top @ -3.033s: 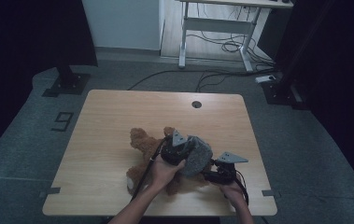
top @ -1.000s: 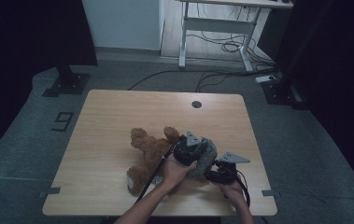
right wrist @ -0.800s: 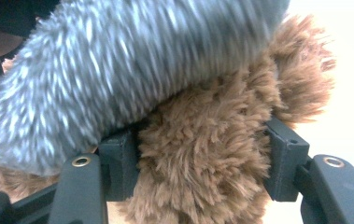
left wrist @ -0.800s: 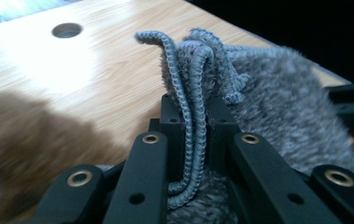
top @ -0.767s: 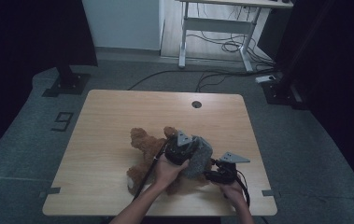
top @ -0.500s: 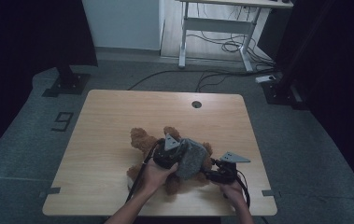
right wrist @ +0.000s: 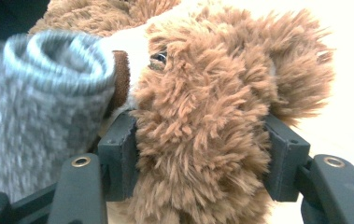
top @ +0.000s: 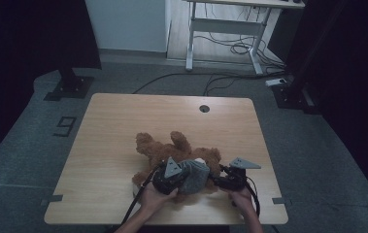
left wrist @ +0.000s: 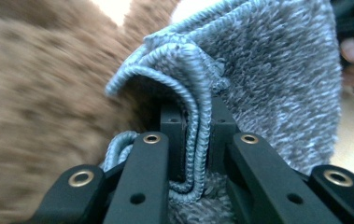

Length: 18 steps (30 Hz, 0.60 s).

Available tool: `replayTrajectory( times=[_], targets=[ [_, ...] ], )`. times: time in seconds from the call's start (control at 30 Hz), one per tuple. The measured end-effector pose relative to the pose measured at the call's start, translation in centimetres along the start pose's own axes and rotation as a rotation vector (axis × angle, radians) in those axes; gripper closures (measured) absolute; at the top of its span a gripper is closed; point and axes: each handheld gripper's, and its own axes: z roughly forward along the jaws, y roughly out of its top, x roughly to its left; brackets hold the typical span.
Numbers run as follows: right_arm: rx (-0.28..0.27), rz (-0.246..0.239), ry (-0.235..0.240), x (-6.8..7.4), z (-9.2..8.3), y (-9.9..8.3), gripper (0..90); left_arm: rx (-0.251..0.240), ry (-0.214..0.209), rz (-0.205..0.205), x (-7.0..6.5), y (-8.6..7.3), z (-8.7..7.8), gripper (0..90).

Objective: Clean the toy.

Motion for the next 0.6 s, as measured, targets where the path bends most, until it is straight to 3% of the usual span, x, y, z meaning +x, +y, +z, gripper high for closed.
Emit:
replayTrajectory(
  times=[0.33,0.5,0.6],
  targets=[
    [-0.011,0.026,-0.003,-0.2,0.0,-0.1,39.7,0.062,-0.081,0.097,-2.6,-0.2,1.7,81.1],
    [-0.011,0.028,0.001,-0.3,0.0,-0.1,39.8,0.084,-0.117,0.150,-4.4,0.5,3.1,81.0],
    [-0.011,0.029,0.003,-0.3,0.0,-0.1,39.9,0.092,-0.114,0.162,-5.2,0.8,4.1,81.0]
  ],
)
